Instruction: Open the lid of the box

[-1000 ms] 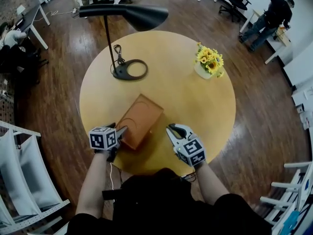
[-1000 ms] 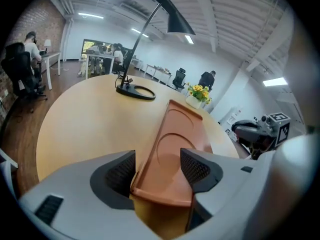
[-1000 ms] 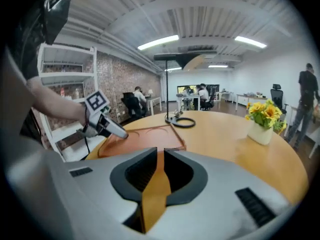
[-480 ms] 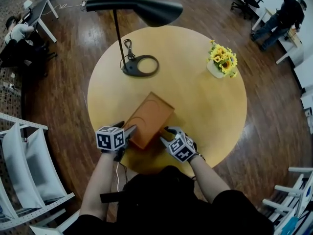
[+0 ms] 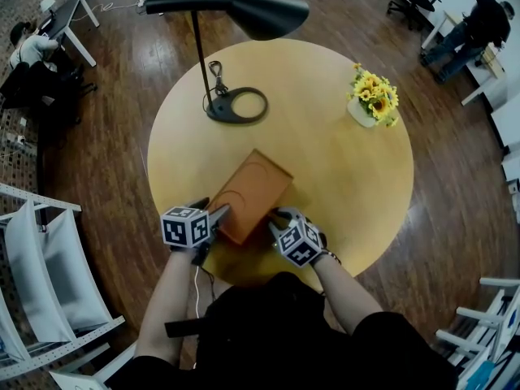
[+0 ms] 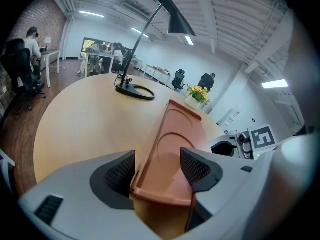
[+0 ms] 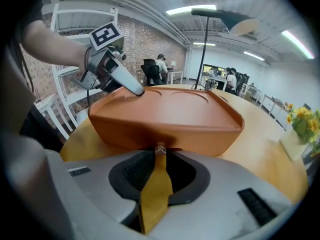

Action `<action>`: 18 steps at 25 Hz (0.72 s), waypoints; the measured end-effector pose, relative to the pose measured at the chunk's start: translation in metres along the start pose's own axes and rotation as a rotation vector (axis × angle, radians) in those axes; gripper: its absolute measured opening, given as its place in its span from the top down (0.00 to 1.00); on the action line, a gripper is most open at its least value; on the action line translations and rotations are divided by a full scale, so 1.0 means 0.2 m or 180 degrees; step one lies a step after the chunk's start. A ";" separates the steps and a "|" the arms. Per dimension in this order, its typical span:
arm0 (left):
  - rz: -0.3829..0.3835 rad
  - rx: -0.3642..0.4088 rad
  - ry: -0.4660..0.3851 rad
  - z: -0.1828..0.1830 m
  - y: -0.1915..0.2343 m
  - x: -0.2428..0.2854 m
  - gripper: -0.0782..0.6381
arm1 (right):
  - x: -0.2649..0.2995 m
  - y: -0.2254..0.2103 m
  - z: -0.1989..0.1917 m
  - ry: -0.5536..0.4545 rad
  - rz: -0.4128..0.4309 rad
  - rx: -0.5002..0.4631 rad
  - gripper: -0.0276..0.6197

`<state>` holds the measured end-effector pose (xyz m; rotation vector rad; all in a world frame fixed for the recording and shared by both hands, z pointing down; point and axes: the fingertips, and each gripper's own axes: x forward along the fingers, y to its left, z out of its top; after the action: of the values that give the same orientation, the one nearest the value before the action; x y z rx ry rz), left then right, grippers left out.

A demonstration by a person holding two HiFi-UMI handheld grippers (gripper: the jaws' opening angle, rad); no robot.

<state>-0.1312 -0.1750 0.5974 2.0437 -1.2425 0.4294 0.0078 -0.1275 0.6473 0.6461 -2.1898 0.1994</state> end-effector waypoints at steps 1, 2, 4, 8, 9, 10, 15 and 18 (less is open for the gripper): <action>0.0004 -0.0003 -0.0002 0.00 0.00 0.00 0.51 | 0.00 0.00 0.00 -0.0006 -0.0005 -0.0013 0.84; 0.0008 -0.0003 -0.0004 0.00 0.00 0.00 0.51 | -0.01 0.00 -0.01 -0.0006 -0.0007 -0.0020 0.84; 0.0011 0.0002 -0.0011 0.00 0.00 0.00 0.51 | -0.03 0.01 -0.04 0.0002 -0.0005 -0.0005 0.84; 0.0019 0.0001 -0.0023 0.00 0.02 0.00 0.51 | -0.07 0.01 -0.13 0.0008 -0.0015 0.0043 0.84; 0.0022 -0.0003 -0.0026 0.00 0.02 0.00 0.51 | -0.09 0.01 -0.16 0.0026 -0.0030 0.0057 0.84; 0.0026 -0.0006 -0.0034 0.00 0.03 0.00 0.51 | -0.10 0.01 -0.18 0.0047 -0.0045 0.0073 0.84; 0.0062 0.0010 -0.0103 0.00 0.03 -0.01 0.51 | -0.20 0.01 -0.29 0.0138 -0.0121 0.0142 0.84; 0.0072 -0.0001 -0.0115 0.00 0.02 0.00 0.51 | -0.26 0.00 -0.38 0.0176 -0.0187 0.0177 0.84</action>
<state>-0.1357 -0.1757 0.5989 2.0470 -1.2882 0.4043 0.0866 -0.0820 0.6567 0.7268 -2.1156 0.2453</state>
